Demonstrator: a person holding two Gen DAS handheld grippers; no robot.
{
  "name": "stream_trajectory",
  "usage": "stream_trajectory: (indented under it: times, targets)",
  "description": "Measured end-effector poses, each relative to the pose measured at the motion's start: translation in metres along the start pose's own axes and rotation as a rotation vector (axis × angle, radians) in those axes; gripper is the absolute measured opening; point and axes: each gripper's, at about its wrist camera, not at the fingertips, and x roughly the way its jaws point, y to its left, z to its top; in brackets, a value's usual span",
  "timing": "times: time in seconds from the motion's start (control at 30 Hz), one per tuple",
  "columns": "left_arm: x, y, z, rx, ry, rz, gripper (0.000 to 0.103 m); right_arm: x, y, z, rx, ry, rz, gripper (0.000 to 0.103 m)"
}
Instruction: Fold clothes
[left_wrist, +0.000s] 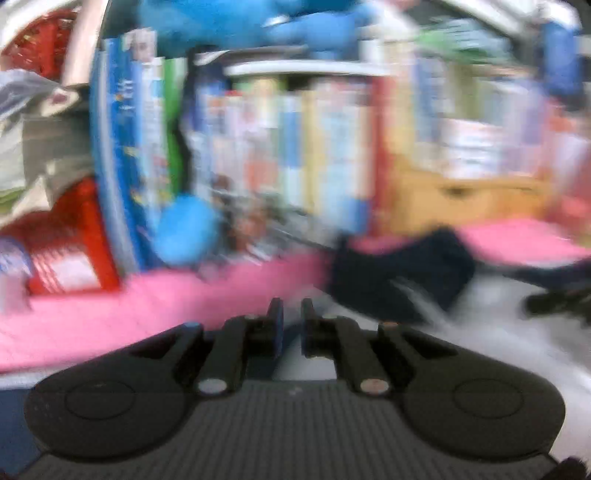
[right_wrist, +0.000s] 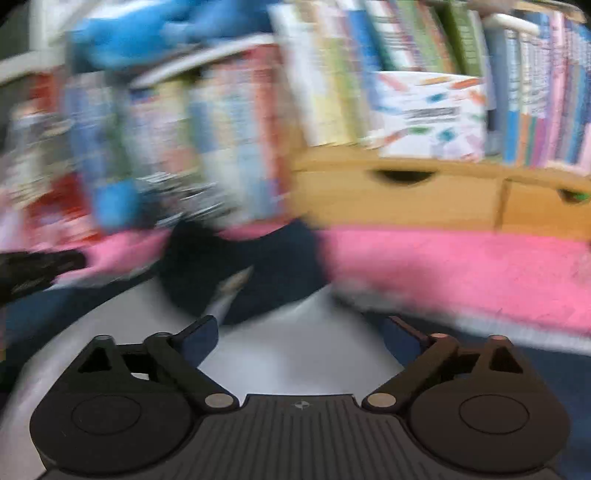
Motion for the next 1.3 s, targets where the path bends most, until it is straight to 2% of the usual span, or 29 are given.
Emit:
stream_trajectory:
  times: [0.07, 0.1, 0.17, 0.2, 0.3, 0.37, 0.47, 0.53, 0.63, 0.77, 0.8, 0.83, 0.87, 1.0, 1.07, 1.13, 1.3]
  targets:
    - [-0.021, -0.017, -0.018, 0.002, 0.058, -0.120, 0.010, -0.019, 0.009, -0.021, -0.021, 0.031, 0.077, 0.102]
    - [-0.023, -0.024, -0.025, 0.017, 0.089, -0.158, 0.012, -0.028, 0.014, -0.032, -0.032, 0.047, 0.115, 0.102]
    - [-0.016, -0.041, -0.038, 0.077, 0.145, -0.174, 0.013, -0.046, 0.023, -0.053, -0.053, 0.078, 0.191, 0.100]
    - [-0.008, -0.048, -0.043, 0.106, 0.167, -0.162, 0.013, -0.050, 0.027, -0.060, -0.070, 0.084, 0.200, 0.100]
    - [0.009, -0.057, -0.049, 0.200, 0.105, -0.074, 0.013, -0.040, 0.038, -0.066, -0.226, 0.049, 0.061, 0.098]
    - [0.017, -0.057, -0.048, 0.237, 0.081, 0.006, 0.013, -0.041, 0.022, -0.067, -0.221, 0.032, 0.005, 0.098]
    - [0.020, -0.042, -0.046, 0.165, 0.089, -0.007, 0.014, -0.052, -0.028, -0.069, -0.144, 0.022, -0.082, 0.098]
    - [0.020, -0.037, -0.046, 0.137, 0.091, -0.004, 0.014, -0.059, -0.071, -0.075, -0.056, 0.006, -0.172, 0.099]
    - [0.019, -0.044, -0.046, 0.167, 0.089, 0.023, 0.015, -0.078, -0.148, -0.085, 0.098, -0.018, -0.328, 0.103]
    - [0.018, -0.047, -0.046, 0.189, 0.089, 0.049, 0.015, -0.107, -0.249, -0.099, 0.332, -0.033, -0.662, 0.102]
    - [0.019, -0.046, -0.046, 0.189, 0.089, 0.054, 0.017, -0.117, -0.263, -0.102, 0.378, -0.024, -0.730, 0.097]
    - [0.019, -0.046, -0.046, 0.188, 0.088, 0.060, 0.023, -0.129, -0.270, -0.104, 0.411, -0.014, -0.777, 0.081]
    - [0.019, -0.046, -0.046, 0.188, 0.087, 0.076, 0.027, -0.140, -0.270, -0.108, 0.427, -0.026, -0.784, 0.078]
    - [0.017, -0.044, -0.046, 0.165, 0.087, 0.143, 0.050, -0.187, -0.233, -0.127, 0.425, -0.178, -0.597, 0.090]
    - [0.006, -0.041, -0.048, 0.127, 0.089, 0.160, 0.050, -0.206, -0.209, -0.131, 0.405, -0.228, -0.510, 0.090]
    - [-0.021, -0.040, -0.054, 0.067, 0.090, 0.156, 0.049, -0.224, -0.180, -0.134, 0.341, -0.266, -0.418, 0.094]
    - [-0.121, -0.073, -0.090, 0.037, -0.007, 0.115, 0.053, -0.258, -0.084, -0.159, 0.074, -0.331, -0.245, 0.103]
